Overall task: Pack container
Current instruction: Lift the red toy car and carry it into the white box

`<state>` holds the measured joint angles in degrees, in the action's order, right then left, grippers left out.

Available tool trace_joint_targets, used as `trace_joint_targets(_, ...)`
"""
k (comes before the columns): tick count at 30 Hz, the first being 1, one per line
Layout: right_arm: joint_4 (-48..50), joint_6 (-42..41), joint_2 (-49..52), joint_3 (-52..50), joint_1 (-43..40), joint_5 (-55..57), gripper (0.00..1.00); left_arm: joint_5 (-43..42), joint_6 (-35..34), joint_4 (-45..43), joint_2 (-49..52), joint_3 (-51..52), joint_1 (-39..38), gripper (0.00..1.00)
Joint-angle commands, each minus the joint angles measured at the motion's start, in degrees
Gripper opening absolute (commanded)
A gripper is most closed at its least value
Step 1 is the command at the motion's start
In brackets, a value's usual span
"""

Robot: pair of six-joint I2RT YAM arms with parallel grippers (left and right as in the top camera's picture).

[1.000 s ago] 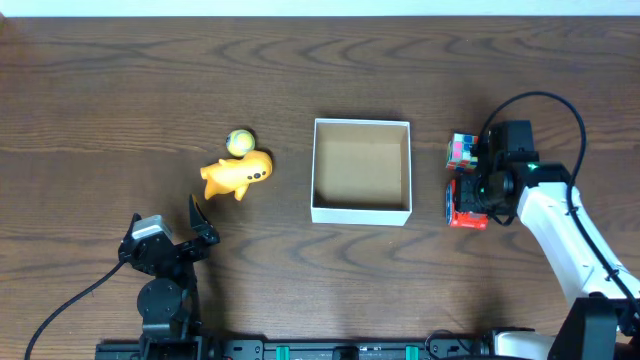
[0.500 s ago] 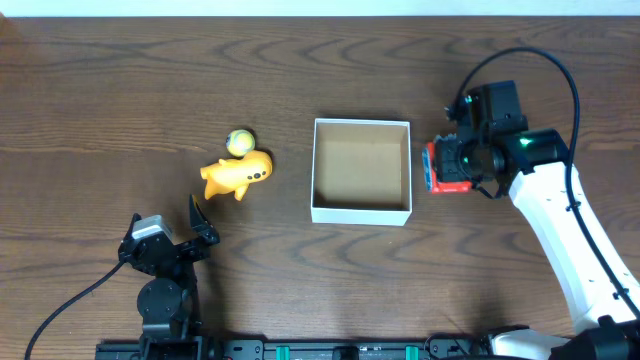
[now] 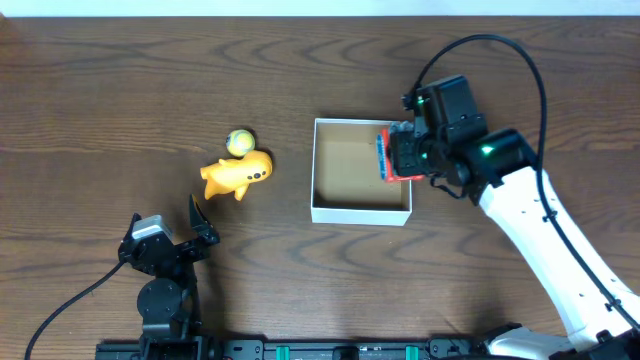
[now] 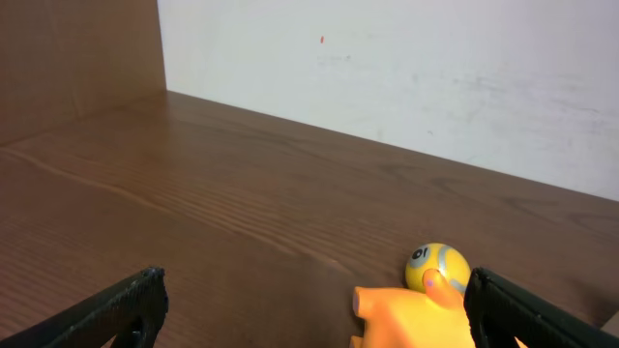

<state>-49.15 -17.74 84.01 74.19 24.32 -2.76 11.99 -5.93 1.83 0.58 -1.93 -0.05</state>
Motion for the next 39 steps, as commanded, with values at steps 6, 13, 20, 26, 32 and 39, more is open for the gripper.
trace_joint_targets(6, 0.96, -8.52, 1.66, 1.01, 7.04, 9.81, 0.38, 0.07, 0.57, 0.92, -0.35, 1.7, -0.13, 0.98)
trace_joint_targets(13, 2.6, -10.97, 6.62, 1.01, 10.95, 12.33, 0.38, 0.07, 0.57, 0.92, -0.35, 1.7, -0.13, 0.98)
trace_joint_targets(20, 2.8, -10.99, 11.3, 1.01, 11.21, 15.19, 0.39, 0.07, 0.57, 0.92, -0.35, 1.7, -0.13, 0.98)
trace_joint_targets(26, 2.54, -12.07, 11.93, 1.01, 11.21, 15.47, 0.39, 0.07, 0.57, 0.92, -0.35, 1.7, -0.13, 0.98)
trace_joint_targets(32, -0.04, -15.54, 12.13, 1.01, 11.23, 16.94, 0.38, 0.07, 0.57, 0.92, -0.35, 1.7, -0.13, 0.98)
trace_joint_targets(39, -1.88, -15.74, 12.28, 1.01, 11.28, 17.16, 0.38, 0.07, 0.57, 0.92, -0.35, 1.7, -0.13, 0.98)
